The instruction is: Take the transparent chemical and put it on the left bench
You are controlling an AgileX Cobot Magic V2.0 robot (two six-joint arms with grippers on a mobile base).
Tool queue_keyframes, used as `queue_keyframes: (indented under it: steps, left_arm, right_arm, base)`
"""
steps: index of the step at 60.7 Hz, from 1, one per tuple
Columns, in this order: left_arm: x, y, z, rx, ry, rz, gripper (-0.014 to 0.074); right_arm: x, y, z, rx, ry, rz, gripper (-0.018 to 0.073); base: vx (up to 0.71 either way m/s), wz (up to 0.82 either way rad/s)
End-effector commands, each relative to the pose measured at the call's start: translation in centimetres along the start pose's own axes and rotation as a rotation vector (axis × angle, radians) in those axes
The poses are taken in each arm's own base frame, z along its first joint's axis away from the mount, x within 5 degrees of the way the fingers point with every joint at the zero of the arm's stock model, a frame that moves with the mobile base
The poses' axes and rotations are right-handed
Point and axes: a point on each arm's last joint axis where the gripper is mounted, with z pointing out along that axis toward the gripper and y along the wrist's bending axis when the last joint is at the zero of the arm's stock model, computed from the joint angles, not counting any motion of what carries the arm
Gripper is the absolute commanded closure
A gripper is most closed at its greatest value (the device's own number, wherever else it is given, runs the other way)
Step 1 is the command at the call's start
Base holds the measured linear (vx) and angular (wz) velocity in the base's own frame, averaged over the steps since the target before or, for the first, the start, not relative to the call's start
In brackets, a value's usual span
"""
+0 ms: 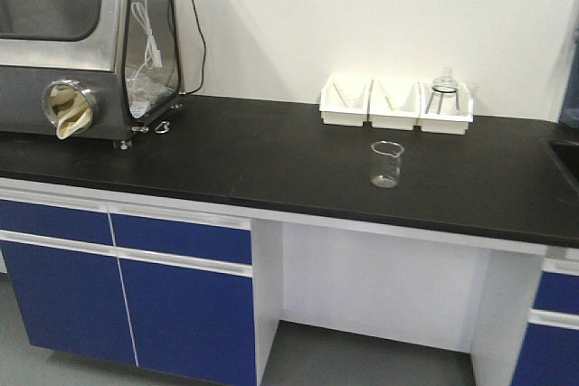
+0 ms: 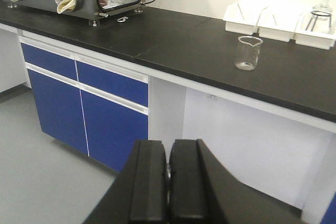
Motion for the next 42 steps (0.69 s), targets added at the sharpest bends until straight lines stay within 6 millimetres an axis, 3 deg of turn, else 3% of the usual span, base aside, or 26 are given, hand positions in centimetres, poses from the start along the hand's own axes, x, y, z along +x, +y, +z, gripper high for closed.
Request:
queue_keyframes:
  steps: [1, 42]
  left_arm:
    - [-0.28, 0.01, -0.13, -0.002, -0.081, -0.009, 0.0600]
    - [-0.28, 0.01, -0.13, -0.002, -0.081, -0.009, 0.0600]
  right_arm:
    - [-1.71, -0.07, -0.20, 0.004, -0.105, -0.007, 0.0562]
    - [-1.71, -0.07, -0.20, 0.004, -0.105, -0.007, 0.0562]
  base:
    - [0.36, 0.16]
    - [0.40, 0.00]
